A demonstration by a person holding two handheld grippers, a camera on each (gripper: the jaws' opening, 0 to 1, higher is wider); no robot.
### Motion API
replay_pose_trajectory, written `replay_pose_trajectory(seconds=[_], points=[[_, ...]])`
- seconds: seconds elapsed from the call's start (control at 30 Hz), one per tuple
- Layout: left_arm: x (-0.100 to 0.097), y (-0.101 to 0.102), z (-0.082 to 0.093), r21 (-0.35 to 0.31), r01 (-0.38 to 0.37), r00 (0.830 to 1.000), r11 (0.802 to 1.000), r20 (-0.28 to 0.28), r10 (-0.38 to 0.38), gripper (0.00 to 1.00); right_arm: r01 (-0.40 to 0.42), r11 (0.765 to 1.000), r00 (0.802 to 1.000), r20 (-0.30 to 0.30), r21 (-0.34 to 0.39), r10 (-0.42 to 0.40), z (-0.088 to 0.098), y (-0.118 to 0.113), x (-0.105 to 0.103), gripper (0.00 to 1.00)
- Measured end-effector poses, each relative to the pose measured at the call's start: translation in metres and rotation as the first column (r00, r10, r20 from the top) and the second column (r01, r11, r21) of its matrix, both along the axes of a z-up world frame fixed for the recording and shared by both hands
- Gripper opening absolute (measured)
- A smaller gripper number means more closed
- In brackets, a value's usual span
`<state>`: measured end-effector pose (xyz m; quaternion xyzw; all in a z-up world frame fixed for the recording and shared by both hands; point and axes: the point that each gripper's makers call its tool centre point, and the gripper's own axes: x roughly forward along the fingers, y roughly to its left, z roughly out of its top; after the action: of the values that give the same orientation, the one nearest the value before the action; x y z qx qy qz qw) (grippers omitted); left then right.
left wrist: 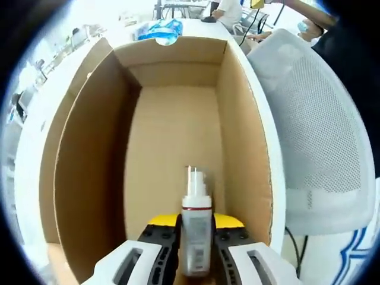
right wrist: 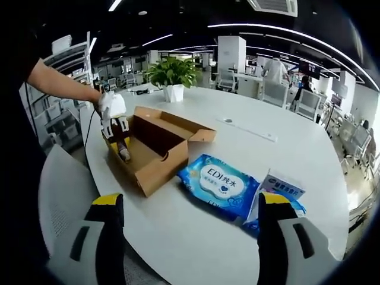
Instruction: Operate the shoe box by opening the lid, removing the specified soft item, and placing it in the target area until the item is outside and the box remains undamaged.
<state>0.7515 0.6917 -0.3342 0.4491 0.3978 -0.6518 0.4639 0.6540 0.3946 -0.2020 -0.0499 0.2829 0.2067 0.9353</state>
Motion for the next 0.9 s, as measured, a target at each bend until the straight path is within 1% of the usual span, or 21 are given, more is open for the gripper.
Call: replay_pose_trajectory(seconds=[0.1, 0.23, 0.57, 0.7, 0.9], points=[[0.002, -0.003, 0.005, -0.012, -0.010, 1.000, 1.000, 0.013, 0.010, 0.19, 0.001, 1.000, 1.000, 0.005, 0.007, -0.001, 0.001, 0.000, 0.001, 0.88], [0.006, -0.010, 0.015, -0.044, -0.037, 0.999, 0.998, 0.026, 0.038, 0.19, -0.002, 1.000, 1.000, 0.012, 0.020, 0.001, 0.003, 0.002, 0.003, 0.87], [0.007, -0.038, 0.046, -0.162, -0.061, 0.997, 0.985, 0.036, 0.068, 0.19, -0.018, 0.998, 0.999, 0.032, 0.054, 0.016, 0.010, 0.011, 0.009, 0.82], [0.005, -0.048, 0.058, -0.209, -0.070, 0.996, 0.976, 0.032, 0.078, 0.19, -0.030, 0.998, 0.998, 0.048, 0.061, 0.027, 0.015, 0.015, 0.012, 0.81], [0.000, -0.072, 0.082, -0.323, -0.108, 0.993, 0.940, 0.000, 0.114, 0.19, -0.049, 0.996, 0.996, 0.075, 0.081, 0.043, 0.022, 0.023, 0.018, 0.78]])
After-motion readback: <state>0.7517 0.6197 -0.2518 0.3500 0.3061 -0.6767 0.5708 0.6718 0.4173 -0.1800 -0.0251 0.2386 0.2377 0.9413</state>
